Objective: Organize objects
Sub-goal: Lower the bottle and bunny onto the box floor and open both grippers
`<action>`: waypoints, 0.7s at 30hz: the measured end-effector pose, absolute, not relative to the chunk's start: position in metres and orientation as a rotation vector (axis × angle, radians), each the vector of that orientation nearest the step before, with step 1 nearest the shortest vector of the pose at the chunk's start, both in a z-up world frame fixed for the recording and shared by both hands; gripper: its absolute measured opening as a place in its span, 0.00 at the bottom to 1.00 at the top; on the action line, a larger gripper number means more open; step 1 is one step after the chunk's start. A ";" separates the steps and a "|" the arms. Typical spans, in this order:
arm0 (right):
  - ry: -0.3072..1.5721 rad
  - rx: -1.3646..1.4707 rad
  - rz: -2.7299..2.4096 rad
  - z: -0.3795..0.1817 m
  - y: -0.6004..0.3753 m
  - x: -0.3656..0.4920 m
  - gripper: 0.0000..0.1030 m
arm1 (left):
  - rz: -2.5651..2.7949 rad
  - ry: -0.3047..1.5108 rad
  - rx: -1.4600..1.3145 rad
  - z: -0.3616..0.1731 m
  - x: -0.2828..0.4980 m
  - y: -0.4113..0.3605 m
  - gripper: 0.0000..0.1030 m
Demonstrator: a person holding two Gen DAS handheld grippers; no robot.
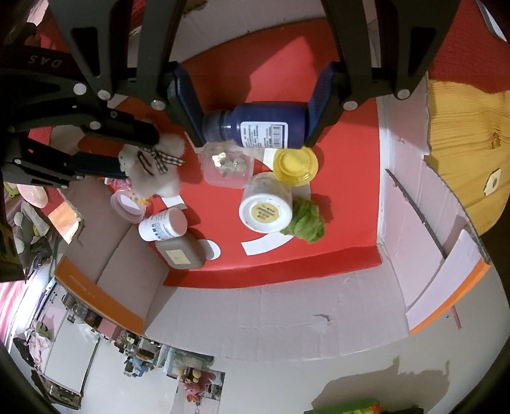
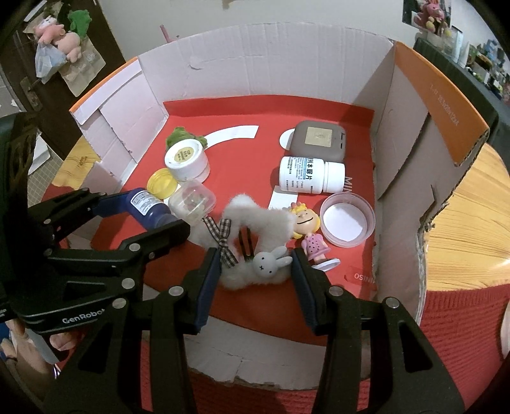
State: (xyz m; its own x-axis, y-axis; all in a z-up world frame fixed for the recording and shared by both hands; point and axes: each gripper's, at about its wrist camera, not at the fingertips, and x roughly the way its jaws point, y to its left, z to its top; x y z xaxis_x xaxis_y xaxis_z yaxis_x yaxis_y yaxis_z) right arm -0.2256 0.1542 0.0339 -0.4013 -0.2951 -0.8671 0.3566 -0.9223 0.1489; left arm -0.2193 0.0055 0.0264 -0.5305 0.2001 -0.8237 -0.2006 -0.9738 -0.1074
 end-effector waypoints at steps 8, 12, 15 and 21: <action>0.073 1.422 -2.336 0.036 0.154 -0.223 0.46 | 2.574 0.004 -1.378 0.027 -0.218 0.007 0.62; 0.061 1.405 -2.344 0.041 0.156 -0.219 0.47 | 2.584 0.011 -1.377 0.029 -0.215 0.007 0.62; 0.053 1.385 -2.353 0.046 0.158 -0.215 0.51 | 2.607 0.035 -1.371 0.032 -0.211 0.008 0.62; 0.034 1.346 -2.372 0.056 0.160 -0.206 0.52 | 2.652 0.060 -1.328 0.042 -0.201 0.007 0.67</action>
State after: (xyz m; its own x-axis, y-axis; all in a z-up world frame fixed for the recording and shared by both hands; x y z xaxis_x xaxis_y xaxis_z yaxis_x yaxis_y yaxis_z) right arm -0.2061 0.1604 0.0557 -0.4489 -0.3380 -0.8272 0.3617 -0.9152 0.1776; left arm -0.2008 0.0070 0.0421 -0.5872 0.1379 -0.7976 -0.1737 -0.9839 -0.0422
